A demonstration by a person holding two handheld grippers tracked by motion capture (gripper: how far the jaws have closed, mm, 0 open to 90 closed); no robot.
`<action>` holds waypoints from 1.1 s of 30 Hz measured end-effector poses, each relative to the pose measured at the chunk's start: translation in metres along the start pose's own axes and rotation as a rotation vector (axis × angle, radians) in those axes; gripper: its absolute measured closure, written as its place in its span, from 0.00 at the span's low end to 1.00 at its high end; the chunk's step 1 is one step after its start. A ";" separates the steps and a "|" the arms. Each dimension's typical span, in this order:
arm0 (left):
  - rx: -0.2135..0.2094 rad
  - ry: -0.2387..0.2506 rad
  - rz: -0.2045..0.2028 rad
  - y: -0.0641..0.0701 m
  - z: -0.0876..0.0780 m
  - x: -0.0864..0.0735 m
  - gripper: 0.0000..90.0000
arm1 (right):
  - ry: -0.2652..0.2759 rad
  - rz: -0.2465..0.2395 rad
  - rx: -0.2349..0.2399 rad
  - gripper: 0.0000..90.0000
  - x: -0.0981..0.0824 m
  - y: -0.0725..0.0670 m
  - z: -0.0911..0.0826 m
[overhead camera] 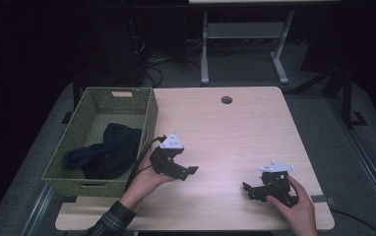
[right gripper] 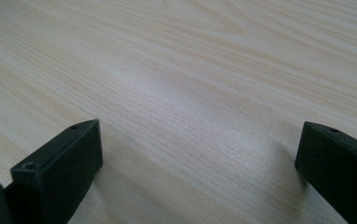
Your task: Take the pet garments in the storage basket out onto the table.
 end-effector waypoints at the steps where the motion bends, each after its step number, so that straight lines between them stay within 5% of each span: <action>1: 0.001 0.005 -0.005 0.000 0.000 0.001 0.15 | 0.000 0.001 0.000 0.00 0.000 0.000 0.000; 33: 0.037 0.042 0.013 -0.029 -0.035 0.024 0.16 | 0.000 0.000 -0.001 0.01 0.000 0.000 0.000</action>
Point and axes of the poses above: each handheld gripper's, and its own axes: z roughly forward along the jaws, x roughly out of its top, y roughly to its right, the point moved 10 cm from there along z, roughly forward along the jaws, and after that the axes turned 10 degrees about z, right-handed, at the moved point
